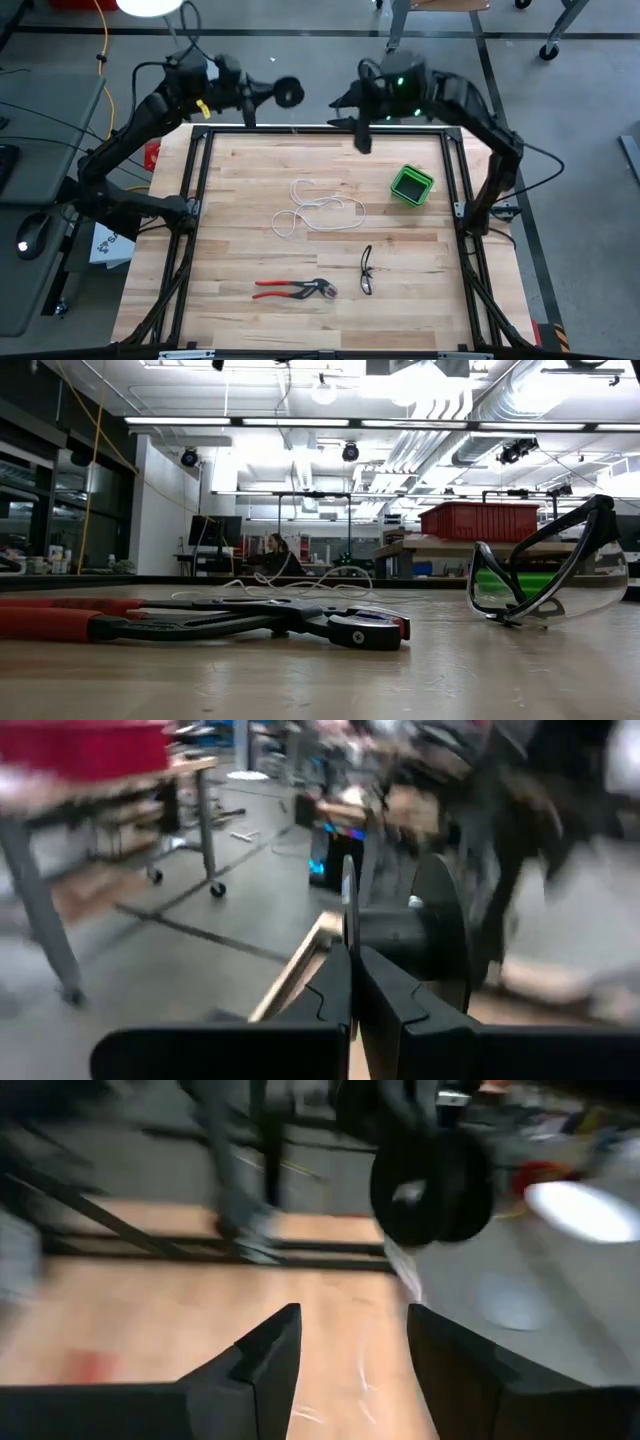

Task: Coil cords
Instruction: Uncoil the wire from the spool

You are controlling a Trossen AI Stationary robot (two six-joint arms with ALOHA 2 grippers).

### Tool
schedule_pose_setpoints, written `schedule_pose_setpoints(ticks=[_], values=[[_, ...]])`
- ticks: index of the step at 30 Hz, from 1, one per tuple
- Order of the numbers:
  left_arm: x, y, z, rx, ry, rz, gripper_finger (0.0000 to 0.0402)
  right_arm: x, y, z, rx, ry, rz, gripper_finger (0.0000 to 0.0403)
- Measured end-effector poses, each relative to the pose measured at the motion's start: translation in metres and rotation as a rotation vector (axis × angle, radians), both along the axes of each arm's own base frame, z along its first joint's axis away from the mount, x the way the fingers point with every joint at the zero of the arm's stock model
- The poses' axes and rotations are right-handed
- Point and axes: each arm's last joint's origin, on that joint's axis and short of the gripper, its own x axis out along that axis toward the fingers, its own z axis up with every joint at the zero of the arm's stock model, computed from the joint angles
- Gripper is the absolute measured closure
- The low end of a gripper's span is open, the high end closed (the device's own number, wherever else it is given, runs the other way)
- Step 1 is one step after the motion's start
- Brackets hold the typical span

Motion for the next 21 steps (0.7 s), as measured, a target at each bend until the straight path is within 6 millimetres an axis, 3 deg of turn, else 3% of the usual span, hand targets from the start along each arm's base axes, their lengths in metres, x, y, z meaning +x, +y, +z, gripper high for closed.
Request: schedule_pose_setpoints(ticks=[4, 10, 16, 21], values=[[0.011, -0.024, -0.004, 0.235, 0.127, -0.105, 0.0402, -0.005, -0.012, 0.002, 0.132, -0.039, 0.068, 0.0226], [0.023, -0.052, -0.003, 0.438, 0.214, -0.132, 0.0401, -0.003, -0.005, 0.003, 0.106, -0.043, 0.122, 0.0226], [0.008, -0.063, 0.041, 0.328, -0.005, -0.110, 0.0401, 0.001, 0.005, -0.007, 0.075, 0.044, 0.155, 0.0226], [-0.007, -0.062, 0.067, 0.197, -0.148, -0.121, 0.0401, 0.019, 0.003, -0.017, 0.060, 0.047, 0.169, 0.0226]])
